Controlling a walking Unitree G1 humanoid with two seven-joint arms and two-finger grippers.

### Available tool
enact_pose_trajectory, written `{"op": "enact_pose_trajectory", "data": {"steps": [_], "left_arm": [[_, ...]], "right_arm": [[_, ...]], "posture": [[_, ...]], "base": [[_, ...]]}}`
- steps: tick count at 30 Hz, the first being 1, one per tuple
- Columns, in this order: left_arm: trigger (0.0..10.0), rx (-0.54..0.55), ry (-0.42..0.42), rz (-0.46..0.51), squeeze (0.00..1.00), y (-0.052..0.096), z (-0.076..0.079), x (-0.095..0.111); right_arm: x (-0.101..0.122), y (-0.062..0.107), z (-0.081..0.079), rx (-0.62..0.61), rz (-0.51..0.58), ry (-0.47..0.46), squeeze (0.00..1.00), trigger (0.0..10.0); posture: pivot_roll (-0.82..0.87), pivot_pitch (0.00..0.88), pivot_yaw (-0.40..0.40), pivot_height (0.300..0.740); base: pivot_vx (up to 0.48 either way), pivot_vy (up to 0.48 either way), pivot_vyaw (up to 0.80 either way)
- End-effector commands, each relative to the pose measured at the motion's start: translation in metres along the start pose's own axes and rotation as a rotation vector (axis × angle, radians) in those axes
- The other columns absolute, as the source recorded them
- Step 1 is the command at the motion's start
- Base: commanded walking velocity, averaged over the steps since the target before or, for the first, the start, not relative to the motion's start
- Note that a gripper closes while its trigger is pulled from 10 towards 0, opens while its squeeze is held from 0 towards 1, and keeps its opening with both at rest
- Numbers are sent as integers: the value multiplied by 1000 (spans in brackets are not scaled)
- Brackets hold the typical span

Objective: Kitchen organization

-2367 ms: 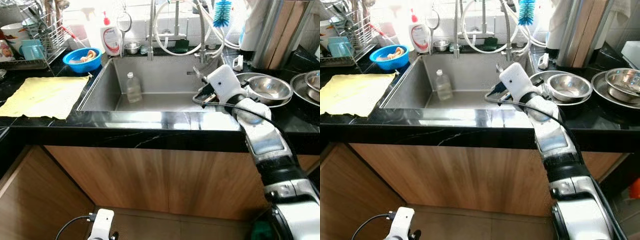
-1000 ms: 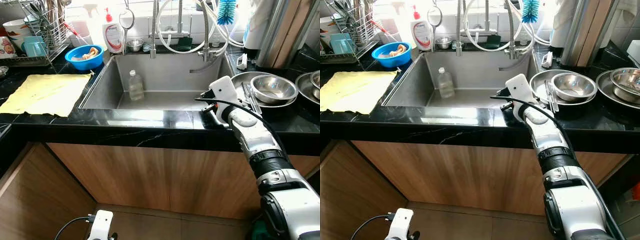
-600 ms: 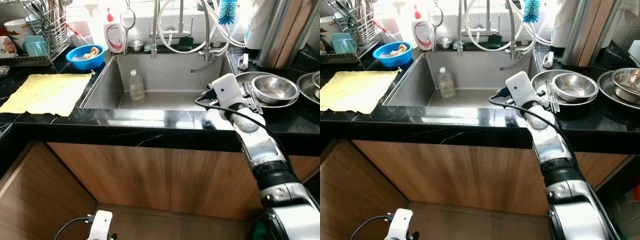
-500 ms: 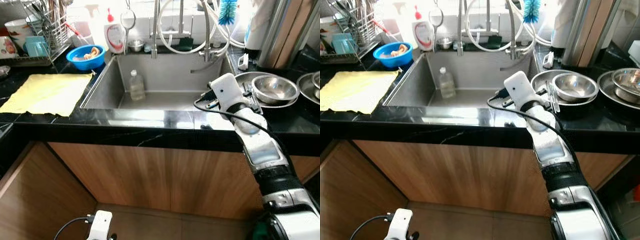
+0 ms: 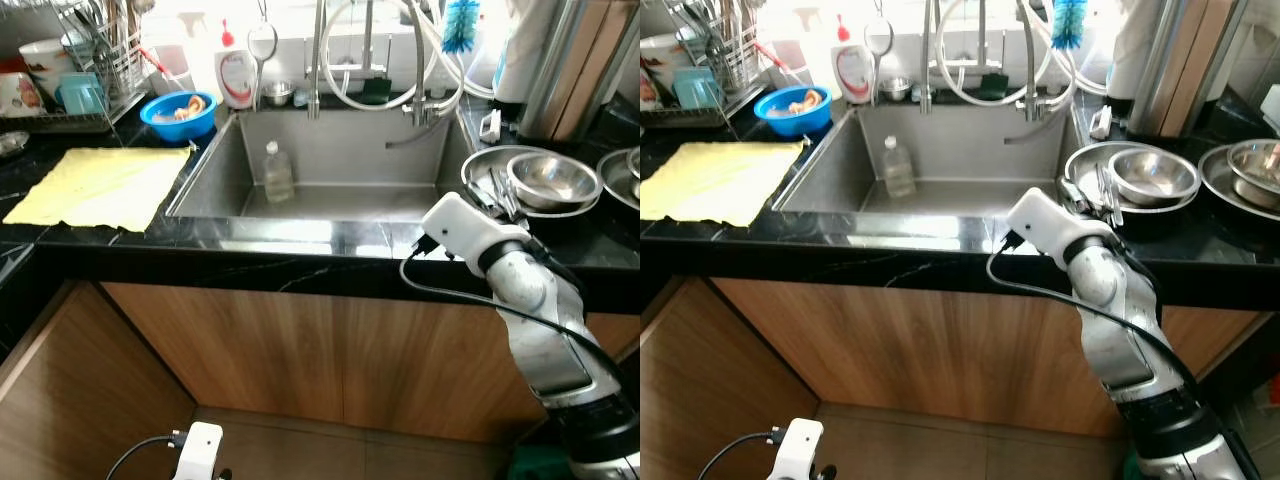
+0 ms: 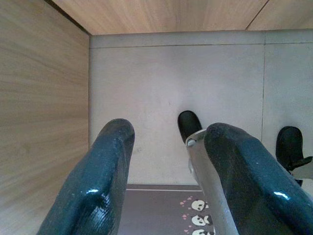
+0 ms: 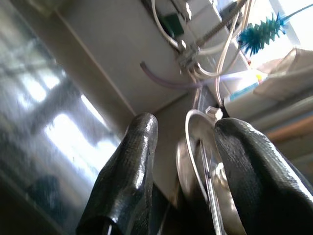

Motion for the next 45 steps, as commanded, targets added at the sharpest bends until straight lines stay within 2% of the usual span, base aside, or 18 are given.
{"op": "enact_pose_trajectory", "data": {"steps": [1,5,10,13,15,19,34,35,37,38,45], "left_arm": [[10000,-7,-25,-14,0,1,-2,-5],[10000,-9,-26,-14,0,1,-1,-5],[10000,-9,-24,-9,0,0,0,-2],[10000,-9,-23,-7,0,0,0,-2],[10000,-10,-19,-9,0,0,1,-2],[10000,-13,-16,-15,0,1,3,-5],[10000,-17,-21,-9,0,-1,2,1],[10000,-18,-22,-7,0,-1,3,2],[10000,-19,-22,-7,0,-1,3,2],[10000,-19,-24,-7,0,-1,3,2],[10000,-21,-31,-10,0,-1,3,2]], "right_arm": [[-6,4,0,-1,-23,20,0,10000],[-20,4,1,-13,-65,28,0,10000],[-24,1,8,-39,-84,19,0,10000],[-25,0,13,-55,-96,-20,0,10000],[-25,-1,23,-91,-105,16,0,10000],[-29,1,33,-123,-131,24,0,10000],[-33,3,34,-123,-159,22,0,10000],[-32,2,36,-126,-158,22,0,8510],[-32,2,36,-127,-158,23,0,8510],[-31,1,35,-119,-154,27,0,0],[-30,0,31,-109,-153,26,0,0]], "posture": [[-179,0,96,740],[-177,0,96,740],[-175,0,98,740],[-175,0,100,740],[-172,0,99,740],[-176,0,101,740],[-187,0,107,740],[-187,0,107,740],[-187,0,107,740],[-191,0,110,740],[-189,0,113,740]], "base": [[0,0,0],[0,0,0],[0,0,0],[0,0,0],[0,0,0],[0,0,0],[0,0,0],[0,0,0],[0,0,0],[0,0,0],[0,0,0]]}}
Point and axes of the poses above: a point about 5 cm out from each wrist's last joint towards the gripper, its own y axis pointing back from the gripper into the wrist, its own x axis along the axis of the wrist's last joint, z = x × y, the point moved 6 cm from there along -y, pointing out of the wrist towards the gripper, and after that the axes turned 11 degrees about -y, right-handed, at the moved point
